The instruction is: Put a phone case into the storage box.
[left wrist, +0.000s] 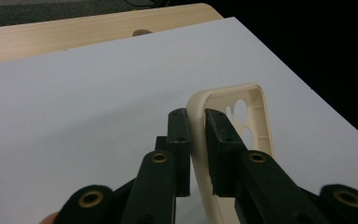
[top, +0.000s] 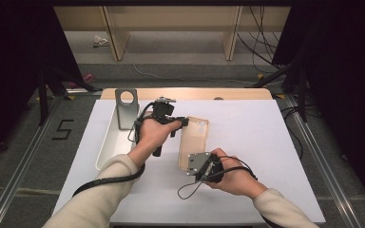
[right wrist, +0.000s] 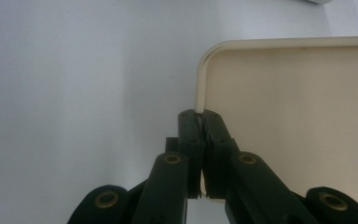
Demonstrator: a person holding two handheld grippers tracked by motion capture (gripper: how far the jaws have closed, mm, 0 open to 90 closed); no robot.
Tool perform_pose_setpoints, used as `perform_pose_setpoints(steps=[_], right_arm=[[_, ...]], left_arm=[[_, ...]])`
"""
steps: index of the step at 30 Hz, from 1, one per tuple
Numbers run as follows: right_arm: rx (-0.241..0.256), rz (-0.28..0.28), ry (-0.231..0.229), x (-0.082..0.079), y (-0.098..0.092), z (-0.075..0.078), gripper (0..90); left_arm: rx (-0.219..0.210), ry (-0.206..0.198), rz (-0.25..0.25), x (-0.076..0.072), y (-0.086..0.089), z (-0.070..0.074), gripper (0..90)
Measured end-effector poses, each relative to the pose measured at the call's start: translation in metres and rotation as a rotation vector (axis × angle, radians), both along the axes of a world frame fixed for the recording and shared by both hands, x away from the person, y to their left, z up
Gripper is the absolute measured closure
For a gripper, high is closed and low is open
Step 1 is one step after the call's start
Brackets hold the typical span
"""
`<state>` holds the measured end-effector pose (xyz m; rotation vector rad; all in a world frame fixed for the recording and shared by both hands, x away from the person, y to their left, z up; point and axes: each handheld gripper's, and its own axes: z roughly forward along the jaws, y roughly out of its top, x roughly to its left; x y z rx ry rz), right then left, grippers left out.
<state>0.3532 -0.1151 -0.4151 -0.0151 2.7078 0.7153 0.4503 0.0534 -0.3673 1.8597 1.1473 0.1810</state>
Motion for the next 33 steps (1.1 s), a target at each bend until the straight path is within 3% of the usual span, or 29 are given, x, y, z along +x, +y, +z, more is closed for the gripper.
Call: perform_pose_setpoints(steps=[11,23,25,33], right_arm=[[-0.008,-0.022,0.006,0.001,-0.001,-0.002,88.2],[0.003,-0.044,-0.025,0.003,-0.003,-0.003,86.2],[0.008,-0.050,-0.032,0.004,-0.003,-0.003,83.1],[0.093,-0.115,-0.062,0.010,-0.011,0.000,53.5]], left_arm=[[-0.022,-0.032,-0.024,-0.004,-0.002,0.005,83.5],[-0.034,-0.105,-0.046,-0.012,-0.006,0.013,84.4],[-0.003,-0.141,-0.044,-0.013,-0.006,0.014,84.5],[0.003,-0.216,-0.019,-0.014,0.001,0.014,84.4]])
